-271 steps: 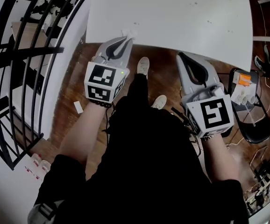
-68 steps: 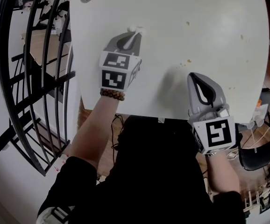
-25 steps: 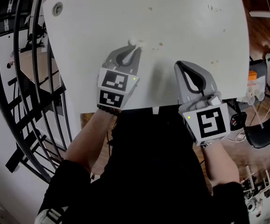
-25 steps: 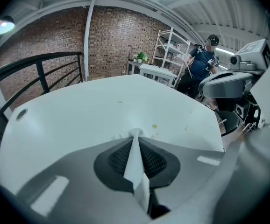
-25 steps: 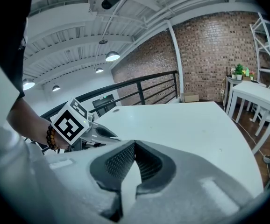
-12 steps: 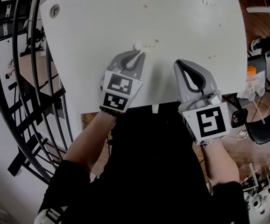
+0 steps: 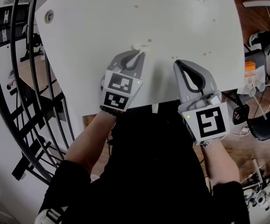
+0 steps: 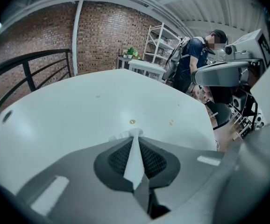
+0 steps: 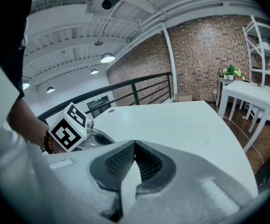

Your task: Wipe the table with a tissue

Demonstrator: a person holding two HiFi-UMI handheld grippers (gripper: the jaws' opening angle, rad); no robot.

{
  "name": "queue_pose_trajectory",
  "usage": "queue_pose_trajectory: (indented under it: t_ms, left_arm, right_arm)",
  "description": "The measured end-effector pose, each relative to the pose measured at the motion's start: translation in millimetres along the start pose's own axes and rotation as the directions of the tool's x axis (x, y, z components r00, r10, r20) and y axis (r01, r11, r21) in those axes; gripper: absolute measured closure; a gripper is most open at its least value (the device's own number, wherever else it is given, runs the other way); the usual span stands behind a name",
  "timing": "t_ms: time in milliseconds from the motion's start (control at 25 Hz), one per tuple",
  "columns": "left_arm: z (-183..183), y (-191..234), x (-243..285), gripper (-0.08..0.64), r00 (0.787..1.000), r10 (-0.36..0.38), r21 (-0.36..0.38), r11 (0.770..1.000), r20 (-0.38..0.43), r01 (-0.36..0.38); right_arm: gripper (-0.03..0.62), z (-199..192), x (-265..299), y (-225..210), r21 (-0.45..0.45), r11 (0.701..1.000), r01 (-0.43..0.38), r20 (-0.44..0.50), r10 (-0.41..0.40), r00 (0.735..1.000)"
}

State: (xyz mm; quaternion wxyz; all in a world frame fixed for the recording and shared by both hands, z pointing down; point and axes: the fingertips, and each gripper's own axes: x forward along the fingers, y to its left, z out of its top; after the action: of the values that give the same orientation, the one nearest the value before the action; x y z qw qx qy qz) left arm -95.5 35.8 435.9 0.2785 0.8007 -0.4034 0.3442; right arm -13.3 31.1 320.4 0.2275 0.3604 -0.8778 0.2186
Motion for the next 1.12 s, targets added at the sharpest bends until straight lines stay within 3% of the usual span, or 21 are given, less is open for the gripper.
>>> queue_pose_trajectory:
  t_ms: [1120]
  left_arm:
    - [27.8,-3.1,23.5,0.537,1.000,0.009,0.041,0.999,0.008,-0.010]
  right_arm:
    - [0.604,-6.7,-12.3,-25.4,0.025,0.999,0.025,0.002,-0.025,1.000]
